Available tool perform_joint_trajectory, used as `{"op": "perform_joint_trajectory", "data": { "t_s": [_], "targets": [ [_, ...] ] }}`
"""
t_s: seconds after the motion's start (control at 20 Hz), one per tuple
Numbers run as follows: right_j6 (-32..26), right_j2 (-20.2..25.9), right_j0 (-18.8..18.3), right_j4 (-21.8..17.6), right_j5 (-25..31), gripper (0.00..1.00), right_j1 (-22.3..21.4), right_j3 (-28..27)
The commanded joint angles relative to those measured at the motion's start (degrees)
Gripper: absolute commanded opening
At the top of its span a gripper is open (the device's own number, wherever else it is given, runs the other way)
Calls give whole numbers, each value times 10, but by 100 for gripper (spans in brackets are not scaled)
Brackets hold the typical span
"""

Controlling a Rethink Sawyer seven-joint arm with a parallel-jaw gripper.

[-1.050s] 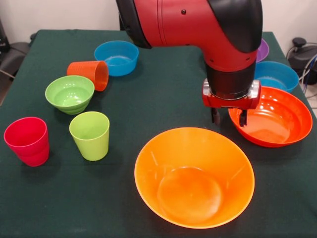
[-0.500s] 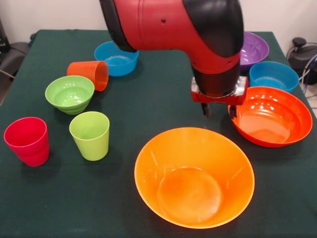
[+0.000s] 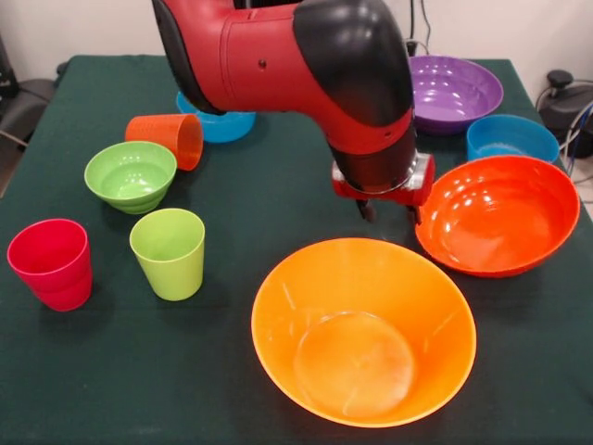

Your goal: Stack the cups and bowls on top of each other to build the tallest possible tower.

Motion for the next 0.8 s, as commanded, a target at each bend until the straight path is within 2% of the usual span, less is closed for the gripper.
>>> {"op": "perform_joint_trajectory", "data": {
  "t_s": [0.05,0.8],
  "targets": [
    [-67,67,2,-50,-72,100,45,47],
    [-60,76,8,-30,7,100,4,30]
  ]
}}
